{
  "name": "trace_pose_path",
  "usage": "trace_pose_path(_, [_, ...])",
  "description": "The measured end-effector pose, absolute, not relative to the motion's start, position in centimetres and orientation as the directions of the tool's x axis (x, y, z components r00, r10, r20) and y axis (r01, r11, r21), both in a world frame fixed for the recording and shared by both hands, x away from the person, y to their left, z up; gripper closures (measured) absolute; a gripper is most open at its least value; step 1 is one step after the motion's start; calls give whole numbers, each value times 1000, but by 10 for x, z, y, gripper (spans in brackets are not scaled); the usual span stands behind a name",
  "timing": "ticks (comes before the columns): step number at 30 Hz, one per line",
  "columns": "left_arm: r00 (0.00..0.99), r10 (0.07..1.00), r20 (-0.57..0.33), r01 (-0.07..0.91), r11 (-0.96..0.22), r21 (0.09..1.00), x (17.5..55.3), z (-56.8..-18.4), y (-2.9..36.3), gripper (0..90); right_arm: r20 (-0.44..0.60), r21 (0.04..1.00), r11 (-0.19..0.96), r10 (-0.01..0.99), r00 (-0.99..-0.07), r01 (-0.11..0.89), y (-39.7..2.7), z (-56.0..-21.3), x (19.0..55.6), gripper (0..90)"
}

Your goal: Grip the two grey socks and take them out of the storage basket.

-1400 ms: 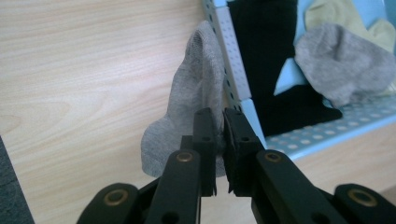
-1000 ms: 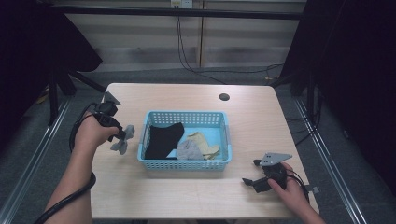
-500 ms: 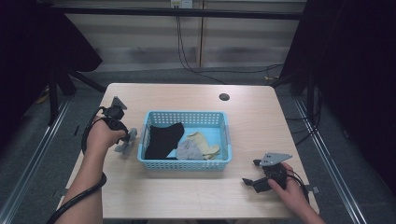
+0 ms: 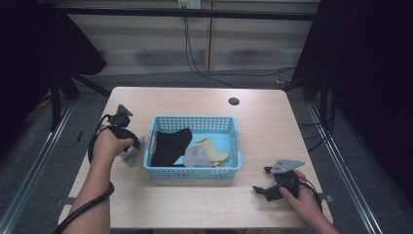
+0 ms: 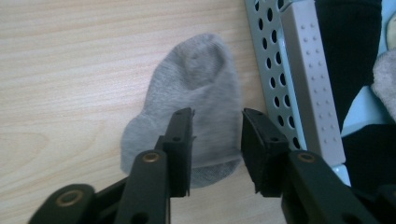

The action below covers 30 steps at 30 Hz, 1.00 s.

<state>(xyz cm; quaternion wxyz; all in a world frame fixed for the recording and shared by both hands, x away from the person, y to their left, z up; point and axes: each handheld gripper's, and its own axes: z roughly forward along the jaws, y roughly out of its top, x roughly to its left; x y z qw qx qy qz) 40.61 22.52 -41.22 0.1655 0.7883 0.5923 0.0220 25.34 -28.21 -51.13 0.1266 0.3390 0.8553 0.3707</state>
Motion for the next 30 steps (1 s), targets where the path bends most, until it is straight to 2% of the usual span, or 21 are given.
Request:
trace_pose_path(8, [305,940,-151,921,-251,298,400,-396,223,523,32,723,495,673,-739,482,-282,-511,254,118])
trace_pose_path(17, [389,905,-173,888,-319,330,393,-375,196,448,33,723,495,673,-739,483,-282,-511,254,118])
trace_pose_path(24, [455,873,-175,855,-374,358,387,-366,174,422,32,722,496,673,-739,483,-282,-511,254,118])
trace_pose_path(30, [470,860,-199,849,-380,367,384,-368,160,409,32,722,496,673,-739,483,-282,-511,254,118])
